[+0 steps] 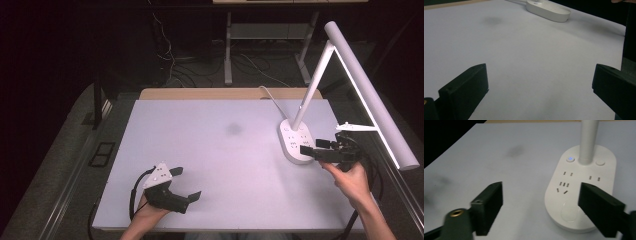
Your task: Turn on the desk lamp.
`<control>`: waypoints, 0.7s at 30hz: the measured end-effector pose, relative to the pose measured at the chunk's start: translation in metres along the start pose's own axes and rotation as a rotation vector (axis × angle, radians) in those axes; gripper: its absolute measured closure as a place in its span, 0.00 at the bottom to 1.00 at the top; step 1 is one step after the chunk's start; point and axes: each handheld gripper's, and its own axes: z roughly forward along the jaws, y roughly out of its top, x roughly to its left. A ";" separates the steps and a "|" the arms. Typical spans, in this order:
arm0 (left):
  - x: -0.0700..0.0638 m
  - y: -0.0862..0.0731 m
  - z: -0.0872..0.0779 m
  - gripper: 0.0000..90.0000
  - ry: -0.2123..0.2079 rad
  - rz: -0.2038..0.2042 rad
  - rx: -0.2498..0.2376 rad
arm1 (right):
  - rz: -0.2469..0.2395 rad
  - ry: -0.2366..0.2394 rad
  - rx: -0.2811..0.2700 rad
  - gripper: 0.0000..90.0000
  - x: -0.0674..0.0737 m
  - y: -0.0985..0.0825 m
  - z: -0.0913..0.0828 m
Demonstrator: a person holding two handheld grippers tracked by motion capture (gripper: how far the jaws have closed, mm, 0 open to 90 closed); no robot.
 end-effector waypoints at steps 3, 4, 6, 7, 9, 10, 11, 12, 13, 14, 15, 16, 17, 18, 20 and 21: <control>0.000 0.000 0.000 0.00 -0.001 -0.001 0.001 | -0.011 0.010 0.000 0.08 0.006 -0.004 0.001; 0.000 0.000 0.000 0.00 -0.001 0.001 0.000 | -0.023 0.013 0.002 0.00 0.009 -0.007 0.003; 0.000 0.000 0.000 0.00 -0.003 0.001 -0.001 | -0.036 0.031 0.007 0.00 0.015 -0.012 0.004; -0.001 0.000 0.000 0.00 -0.003 0.001 -0.002 | -0.043 0.039 0.003 0.00 0.018 -0.015 0.005; 0.000 0.000 0.000 0.00 -0.003 0.000 -0.002 | -0.057 0.054 -0.004 0.00 0.023 -0.021 0.005; 0.000 0.000 -0.001 0.00 -0.002 0.003 -0.001 | -0.061 0.064 -0.009 0.00 0.025 -0.024 0.006; 0.000 0.000 -0.001 0.00 -0.002 0.006 0.001 | -0.065 0.070 -0.012 0.00 0.026 -0.027 0.006; 0.000 0.000 -0.001 0.00 -0.003 0.005 0.001 | -0.069 0.076 -0.016 0.00 0.028 -0.030 0.007; 0.000 0.000 -0.001 0.00 -0.003 0.006 0.001 | -0.070 0.087 -0.015 0.00 0.030 -0.033 0.007; 0.000 0.000 -0.001 0.00 -0.002 0.006 0.002 | -0.078 0.092 -0.017 0.00 0.031 -0.036 0.008; 0.000 0.000 -0.001 0.00 -0.002 0.006 0.001 | -0.084 0.098 -0.018 0.00 0.032 -0.039 0.009; 0.000 0.000 -0.001 0.00 -0.002 0.006 0.001 | -0.085 0.099 -0.017 0.00 0.033 -0.042 0.009; 0.000 0.000 -0.001 0.00 -0.002 0.005 0.000 | -0.081 0.101 -0.021 0.00 0.034 -0.045 0.010; 0.000 0.000 -0.001 0.00 -0.002 0.004 0.000 | -0.086 0.105 -0.018 0.00 0.035 -0.048 0.011; 0.000 0.000 -0.001 0.00 -0.002 0.004 0.001 | -0.084 0.113 -0.016 0.00 0.037 -0.054 0.012; 0.001 0.000 -0.001 0.00 -0.001 0.004 0.001 | -0.086 0.119 -0.015 0.00 0.038 -0.057 0.012</control>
